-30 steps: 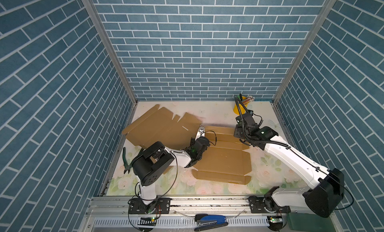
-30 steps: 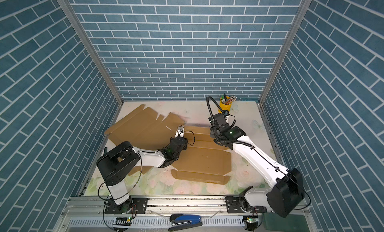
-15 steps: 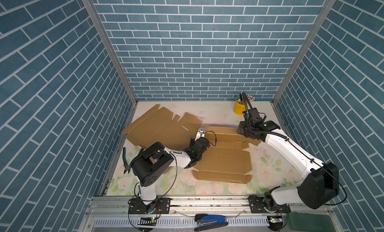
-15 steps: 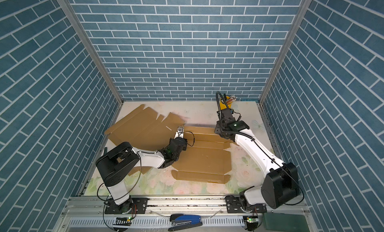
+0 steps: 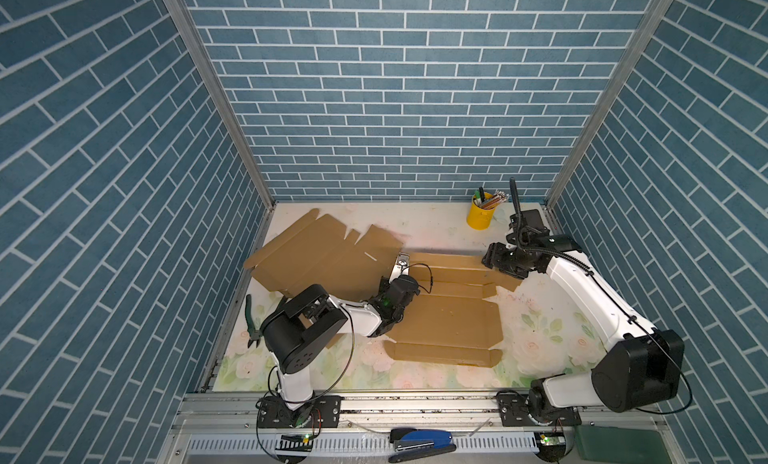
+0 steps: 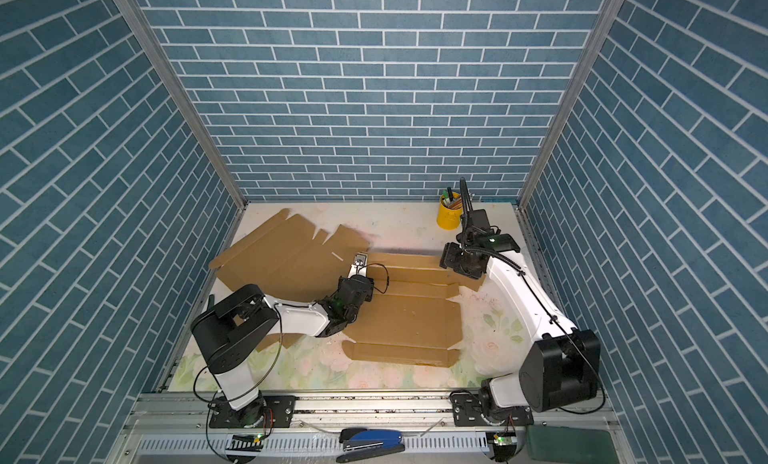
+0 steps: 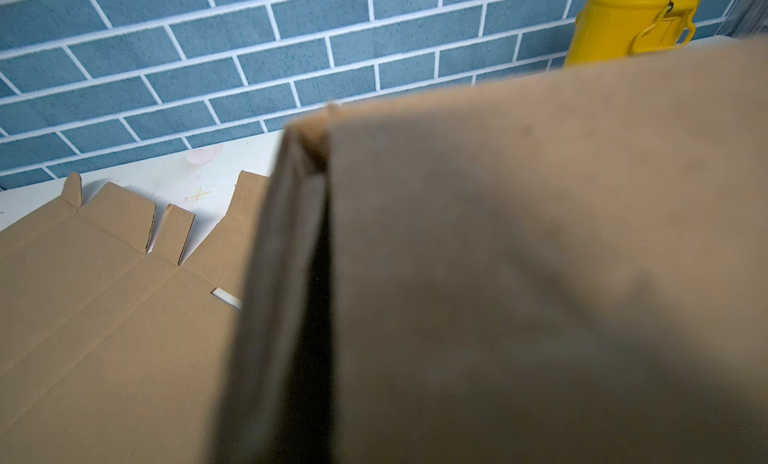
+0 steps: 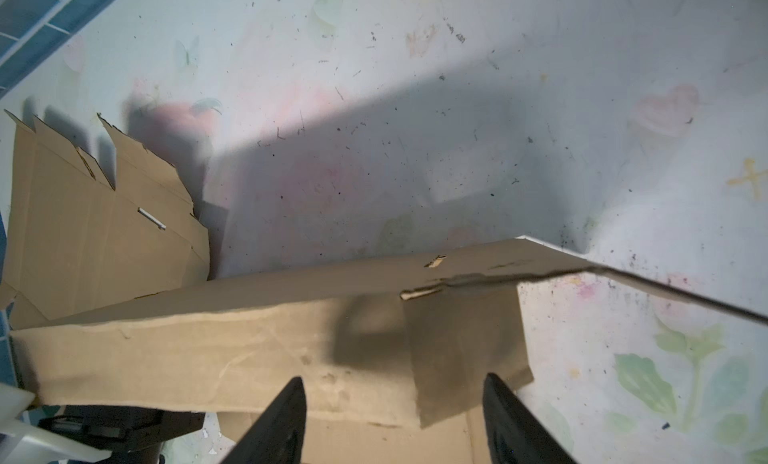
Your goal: Fold the paper box
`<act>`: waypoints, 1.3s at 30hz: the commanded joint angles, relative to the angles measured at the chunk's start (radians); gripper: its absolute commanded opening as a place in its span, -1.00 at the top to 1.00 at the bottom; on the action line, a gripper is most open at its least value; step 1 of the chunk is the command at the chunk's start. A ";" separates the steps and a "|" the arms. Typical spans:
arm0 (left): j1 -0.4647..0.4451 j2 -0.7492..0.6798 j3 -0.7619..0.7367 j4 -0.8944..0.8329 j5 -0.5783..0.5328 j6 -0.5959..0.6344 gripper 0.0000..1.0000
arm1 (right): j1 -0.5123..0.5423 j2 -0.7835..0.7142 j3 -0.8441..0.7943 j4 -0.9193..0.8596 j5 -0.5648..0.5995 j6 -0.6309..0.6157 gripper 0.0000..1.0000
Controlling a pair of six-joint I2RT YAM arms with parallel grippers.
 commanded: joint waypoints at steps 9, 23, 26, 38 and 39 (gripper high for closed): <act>-0.016 0.012 -0.025 -0.036 -0.025 0.047 0.99 | -0.004 0.030 0.024 0.051 -0.124 0.022 0.09; -0.007 -0.033 -0.012 -0.175 -0.069 0.015 1.00 | -0.102 -0.092 -0.040 0.055 -0.181 -0.054 -0.10; 0.002 -0.036 -0.008 -0.195 -0.055 0.007 1.00 | -0.170 -0.148 -0.088 0.060 -0.199 -0.059 -0.09; 0.021 -0.015 0.072 -0.302 -0.019 -0.002 1.00 | -0.084 -0.274 -0.526 0.399 0.213 0.113 0.98; 0.021 -0.012 0.075 -0.305 -0.015 0.001 1.00 | -0.061 -0.258 -0.551 0.448 0.250 0.123 1.00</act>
